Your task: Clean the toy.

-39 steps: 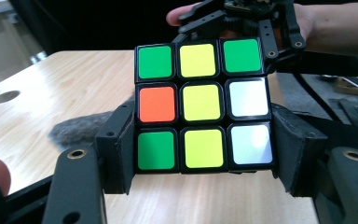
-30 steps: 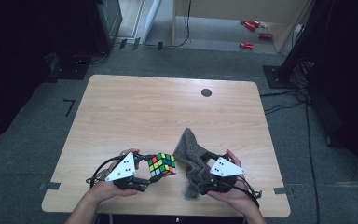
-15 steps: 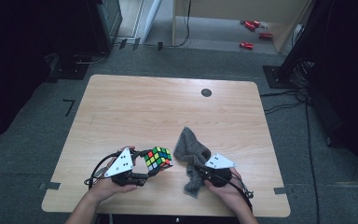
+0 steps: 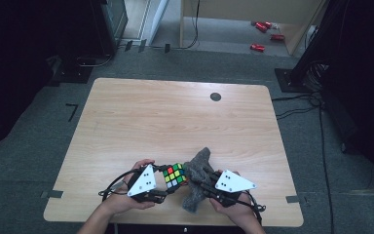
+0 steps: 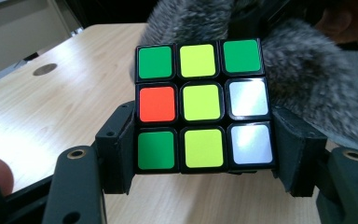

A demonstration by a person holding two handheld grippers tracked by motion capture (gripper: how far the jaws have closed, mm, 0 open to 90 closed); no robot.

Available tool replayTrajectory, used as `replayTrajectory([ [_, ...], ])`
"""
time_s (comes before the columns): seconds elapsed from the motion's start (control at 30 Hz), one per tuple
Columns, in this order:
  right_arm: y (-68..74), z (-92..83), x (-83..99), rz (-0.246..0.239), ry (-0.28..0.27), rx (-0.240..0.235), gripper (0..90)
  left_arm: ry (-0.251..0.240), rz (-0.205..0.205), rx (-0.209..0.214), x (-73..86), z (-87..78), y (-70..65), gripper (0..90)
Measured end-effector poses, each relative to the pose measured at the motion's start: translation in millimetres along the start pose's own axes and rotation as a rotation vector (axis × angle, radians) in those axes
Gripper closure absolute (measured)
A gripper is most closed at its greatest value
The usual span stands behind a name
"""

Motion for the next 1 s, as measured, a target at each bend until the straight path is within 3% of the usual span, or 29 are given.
replayTrajectory([
  [0.23,7.1,-4.2,-14.3,0.023,-0.068,-0.053,76.3,0.007,0.023,0.012,-1.0,4.5,-8.6,34.9],
  [0.4,-3.4,-1.2,1.2,0.039,-0.012,-0.008,76.2,-0.024,0.005,0.03,-8.2,-1.7,-10.5,35.0],
  [0.5,-3.2,-0.4,7.3,0.044,0.009,-0.013,76.2,-0.03,-0.012,0.016,-8.8,-3.8,-4.8,35.0],
  [0.67,6.6,-1.7,-5.9,0.014,-0.02,-0.037,76.1,-0.004,0.004,-0.008,-3.5,-0.3,-2.9,35.1],
  [0.77,4.9,-4.7,-15.6,0.035,-0.052,-0.029,75.8,-0.019,0.012,0.027,-7.1,0.0,-11.7,35.1],
  [0.87,-3.3,-4.9,-8.8,0.068,-0.042,-0.005,75.8,-0.047,0.0,0.042,-13.5,-4.6,-12.4,35.1],
  [1.0,-3.1,-5.3,-2.3,0.098,-0.034,-0.036,75.7,-0.065,-0.025,0.012,-15.2,-8.6,-2.2,35.1],
])
Point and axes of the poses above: each handheld gripper's, and its own axes: z roughly forward along the jaws, x roughly out of its underside, y roughly to its left, the point moved 10 cm from there along z, roughly forward along the jaws, and after that the axes turned 14 degrees about -z, right-handed, at the moved point
